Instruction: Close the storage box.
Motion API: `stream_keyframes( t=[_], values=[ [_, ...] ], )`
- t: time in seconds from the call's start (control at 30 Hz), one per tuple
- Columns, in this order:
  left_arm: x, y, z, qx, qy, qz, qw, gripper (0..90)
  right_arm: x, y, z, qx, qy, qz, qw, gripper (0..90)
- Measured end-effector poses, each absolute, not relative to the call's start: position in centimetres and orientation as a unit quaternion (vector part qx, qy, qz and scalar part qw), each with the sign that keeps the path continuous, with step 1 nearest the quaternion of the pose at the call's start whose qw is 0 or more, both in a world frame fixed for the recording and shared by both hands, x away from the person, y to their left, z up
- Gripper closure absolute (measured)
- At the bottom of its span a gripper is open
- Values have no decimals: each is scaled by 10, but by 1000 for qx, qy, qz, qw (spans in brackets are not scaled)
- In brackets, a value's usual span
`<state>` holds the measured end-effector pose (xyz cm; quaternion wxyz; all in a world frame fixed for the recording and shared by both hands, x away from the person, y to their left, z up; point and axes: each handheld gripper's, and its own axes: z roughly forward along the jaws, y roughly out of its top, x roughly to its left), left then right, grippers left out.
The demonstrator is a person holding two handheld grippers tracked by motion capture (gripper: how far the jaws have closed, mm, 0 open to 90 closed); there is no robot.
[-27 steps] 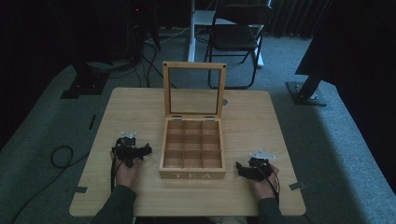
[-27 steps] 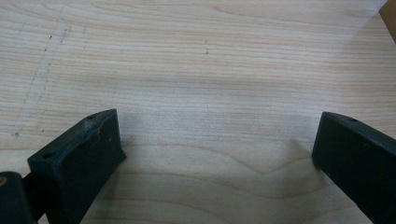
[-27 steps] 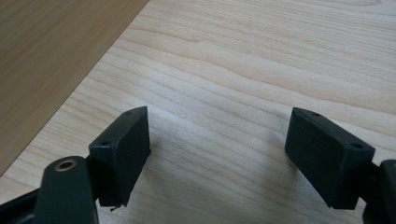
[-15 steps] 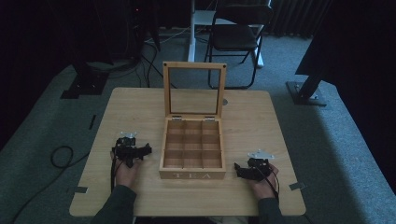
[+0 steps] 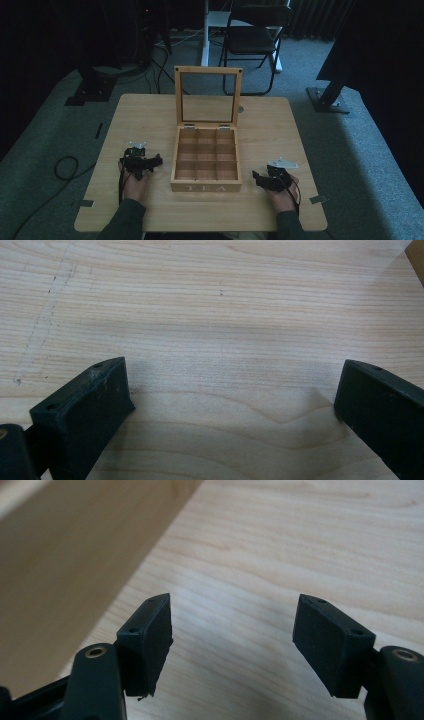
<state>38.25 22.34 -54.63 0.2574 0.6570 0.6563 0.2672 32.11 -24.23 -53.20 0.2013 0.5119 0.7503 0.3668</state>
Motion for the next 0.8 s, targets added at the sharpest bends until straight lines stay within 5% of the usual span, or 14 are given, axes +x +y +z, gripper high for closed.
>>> stream_keyframes(
  t=[0.8],
  values=[
    [382, 223, -546, 657, 656, 267, 257, 16, 346, -230, -486, 485, 743, 404, 222, 374]
  ],
)
